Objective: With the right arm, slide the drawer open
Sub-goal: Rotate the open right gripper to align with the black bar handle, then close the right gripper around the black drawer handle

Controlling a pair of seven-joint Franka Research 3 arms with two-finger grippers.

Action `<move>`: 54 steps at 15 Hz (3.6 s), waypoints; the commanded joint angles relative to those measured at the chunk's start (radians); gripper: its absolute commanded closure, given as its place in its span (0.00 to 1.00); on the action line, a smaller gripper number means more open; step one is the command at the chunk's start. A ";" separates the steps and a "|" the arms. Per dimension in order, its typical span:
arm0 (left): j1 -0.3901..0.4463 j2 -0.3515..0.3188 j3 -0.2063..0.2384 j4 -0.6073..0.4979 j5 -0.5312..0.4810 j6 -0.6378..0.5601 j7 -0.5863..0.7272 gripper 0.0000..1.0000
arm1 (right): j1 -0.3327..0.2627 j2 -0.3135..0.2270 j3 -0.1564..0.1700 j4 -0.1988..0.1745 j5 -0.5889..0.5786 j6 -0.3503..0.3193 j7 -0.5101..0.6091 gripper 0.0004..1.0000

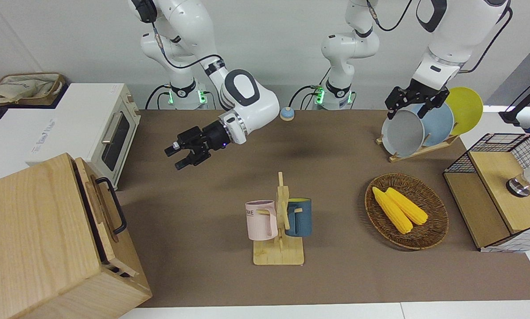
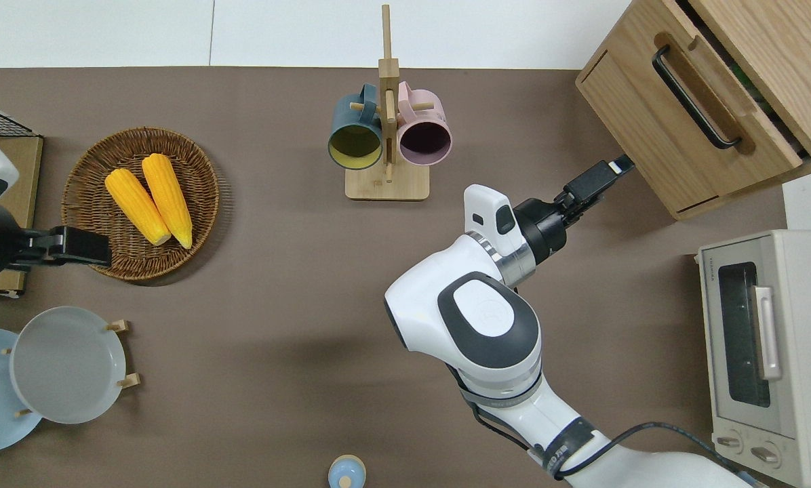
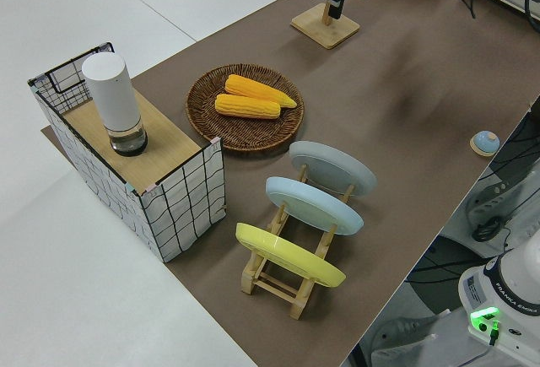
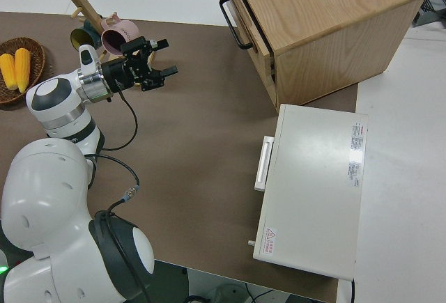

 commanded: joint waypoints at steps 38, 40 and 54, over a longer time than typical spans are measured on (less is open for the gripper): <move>-0.005 -0.008 0.004 0.001 0.013 -0.005 0.008 0.00 | -0.261 0.019 -0.042 -0.007 -0.291 0.350 0.076 0.02; -0.006 -0.008 0.002 0.001 0.013 -0.005 0.008 0.00 | -0.268 0.024 -0.062 -0.006 -0.323 0.382 0.092 0.02; -0.005 -0.009 0.004 0.001 0.013 -0.005 0.008 0.00 | -0.249 0.033 -0.102 0.011 -0.299 0.396 0.127 0.17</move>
